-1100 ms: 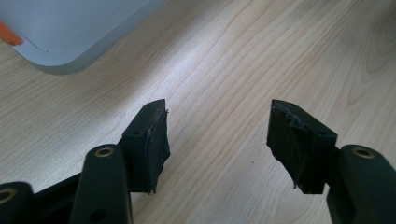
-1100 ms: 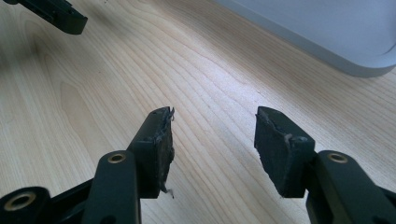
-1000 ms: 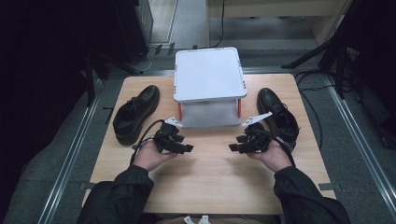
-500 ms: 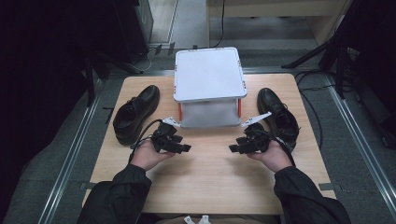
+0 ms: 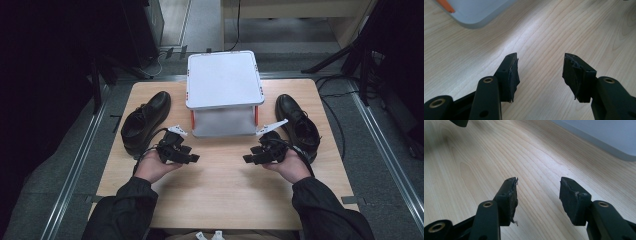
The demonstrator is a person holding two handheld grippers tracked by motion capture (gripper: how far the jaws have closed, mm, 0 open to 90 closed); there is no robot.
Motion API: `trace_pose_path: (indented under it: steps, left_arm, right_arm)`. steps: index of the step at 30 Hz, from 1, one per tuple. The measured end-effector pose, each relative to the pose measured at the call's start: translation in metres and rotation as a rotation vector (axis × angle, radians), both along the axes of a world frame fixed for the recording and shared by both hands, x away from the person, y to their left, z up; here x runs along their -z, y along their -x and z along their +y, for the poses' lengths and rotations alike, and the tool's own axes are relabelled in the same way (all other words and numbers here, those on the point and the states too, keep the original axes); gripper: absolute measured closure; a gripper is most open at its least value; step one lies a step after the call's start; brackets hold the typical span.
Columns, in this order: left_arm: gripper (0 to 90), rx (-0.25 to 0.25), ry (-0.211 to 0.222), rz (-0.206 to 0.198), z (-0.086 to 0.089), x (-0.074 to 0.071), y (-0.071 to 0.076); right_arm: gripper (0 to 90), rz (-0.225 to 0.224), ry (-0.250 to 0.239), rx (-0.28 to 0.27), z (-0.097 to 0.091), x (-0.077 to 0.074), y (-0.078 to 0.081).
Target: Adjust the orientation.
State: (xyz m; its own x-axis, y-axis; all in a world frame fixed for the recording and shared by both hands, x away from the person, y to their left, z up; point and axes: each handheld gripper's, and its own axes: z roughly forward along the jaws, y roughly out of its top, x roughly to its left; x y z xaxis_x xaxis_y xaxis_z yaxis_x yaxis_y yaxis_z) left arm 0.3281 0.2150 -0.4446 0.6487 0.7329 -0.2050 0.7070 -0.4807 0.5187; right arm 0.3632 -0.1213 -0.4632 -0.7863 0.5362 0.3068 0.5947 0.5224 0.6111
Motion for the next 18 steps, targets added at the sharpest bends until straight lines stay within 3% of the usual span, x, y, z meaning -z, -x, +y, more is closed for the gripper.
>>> trace_pose_path:
  steps: [8,18]
  left_arm:
    - [48.2,-0.027,0.010,0.005,0.016,-0.002,0.008]
    - [50.2,-0.047,0.010,0.046,0.039,-0.008,0.011]
  right_arm:
    - [48.9,0.002,-0.005,-0.038,0.012,-0.001,-0.005]
    - [48.8,0.009,-0.005,-0.067,0.022,-0.001,-0.008]
